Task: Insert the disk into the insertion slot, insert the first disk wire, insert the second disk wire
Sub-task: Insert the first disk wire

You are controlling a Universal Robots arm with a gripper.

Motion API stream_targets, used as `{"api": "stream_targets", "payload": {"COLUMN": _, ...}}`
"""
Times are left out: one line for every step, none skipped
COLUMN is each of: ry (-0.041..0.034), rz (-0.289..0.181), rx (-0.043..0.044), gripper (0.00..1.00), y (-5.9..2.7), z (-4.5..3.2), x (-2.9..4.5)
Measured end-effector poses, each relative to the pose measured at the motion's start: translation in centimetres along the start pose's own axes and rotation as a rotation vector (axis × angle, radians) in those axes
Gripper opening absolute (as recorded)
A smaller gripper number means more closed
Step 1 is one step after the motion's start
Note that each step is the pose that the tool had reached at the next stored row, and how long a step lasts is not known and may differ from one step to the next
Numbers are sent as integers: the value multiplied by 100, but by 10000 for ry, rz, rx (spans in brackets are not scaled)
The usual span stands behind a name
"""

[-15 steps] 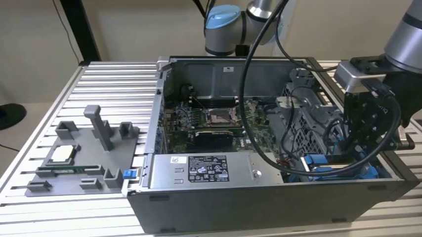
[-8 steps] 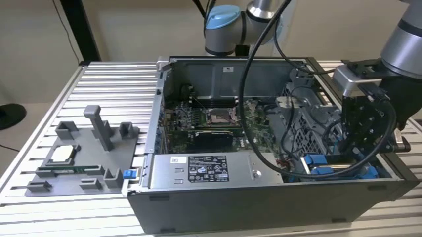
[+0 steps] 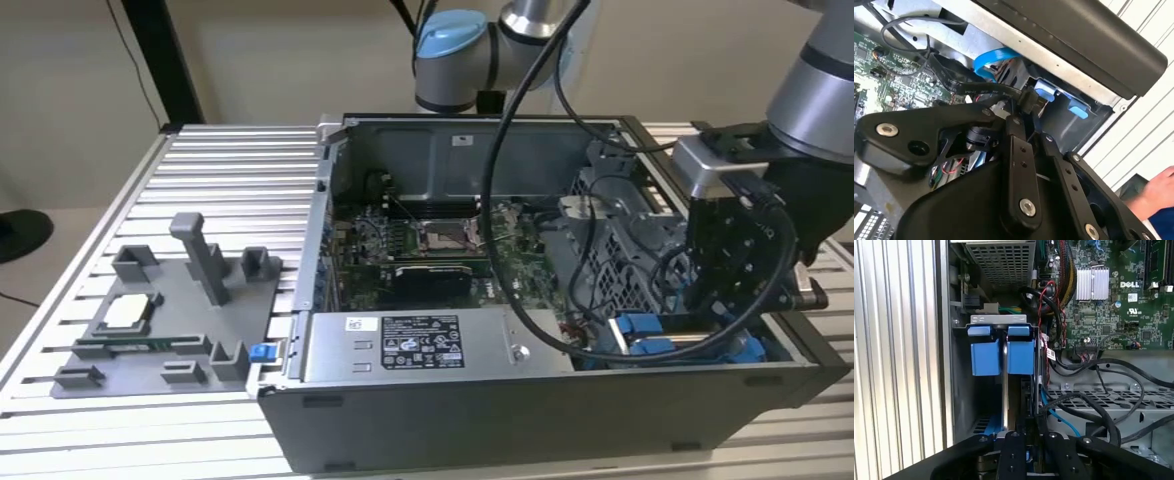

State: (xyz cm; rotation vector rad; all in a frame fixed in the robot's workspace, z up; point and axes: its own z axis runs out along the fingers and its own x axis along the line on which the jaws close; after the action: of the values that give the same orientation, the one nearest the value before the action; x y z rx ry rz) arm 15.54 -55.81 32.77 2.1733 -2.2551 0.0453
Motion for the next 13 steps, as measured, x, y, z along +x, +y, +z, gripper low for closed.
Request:
{"api": "stream_targets", "payload": {"ry": -11, "rz": 2, "rx": 0, "gripper": 0, "y": 0, "z": -18, "x": 3}}
{"api": "stream_targets", "payload": {"ry": 5, "rz": 1, "rx": 1, "gripper": 0, "y": -1, "z": -70, "x": 5}}
{"api": "stream_targets", "payload": {"ry": 26, "rz": -1, "rx": 2, "gripper": 0, "y": -2, "z": -126, "x": 5}}
{"api": "stream_targets", "payload": {"ry": 20, "rz": 0, "rx": 2, "gripper": 0, "y": -3, "z": -170, "x": 7}}
{"api": "stream_targets", "payload": {"ry": 18, "rz": 0, "rx": 2, "gripper": 0, "y": -3, "z": -214, "x": 8}}
{"api": "stream_targets", "payload": {"ry": 24, "rz": 0, "rx": 2, "gripper": 0, "y": -4, "z": -262, "x": 9}}
{"api": "stream_targets", "payload": {"ry": 21, "rz": 0, "rx": 2, "gripper": 0, "y": -5, "z": -305, "x": 10}}
{"api": "stream_targets", "payload": {"ry": 25, "rz": -1, "rx": 2, "gripper": 0, "y": -6, "z": -350, "x": 11}}
{"api": "stream_targets", "payload": {"ry": 23, "rz": -1, "rx": 2, "gripper": 0, "y": -6, "z": -372, "x": 12}}
{"api": "stream_targets", "payload": {"ry": 22, "rz": -3, "rx": 2, "gripper": 0, "y": -12, "z": -384, "x": 12}}
{"api": "stream_targets", "payload": {"ry": 23, "rz": -4, "rx": 2, "gripper": 0, "y": -22, "z": -390, "x": 11}}
{"api": "stream_targets", "payload": {"ry": 23, "rz": -2, "rx": -1, "gripper": 0, "y": -42, "z": -390, "x": 11}}
{"api": "stream_targets", "payload": {"ry": 25, "rz": -2, "rx": -7, "gripper": 0, "y": -74, "z": -391, "x": 9}}
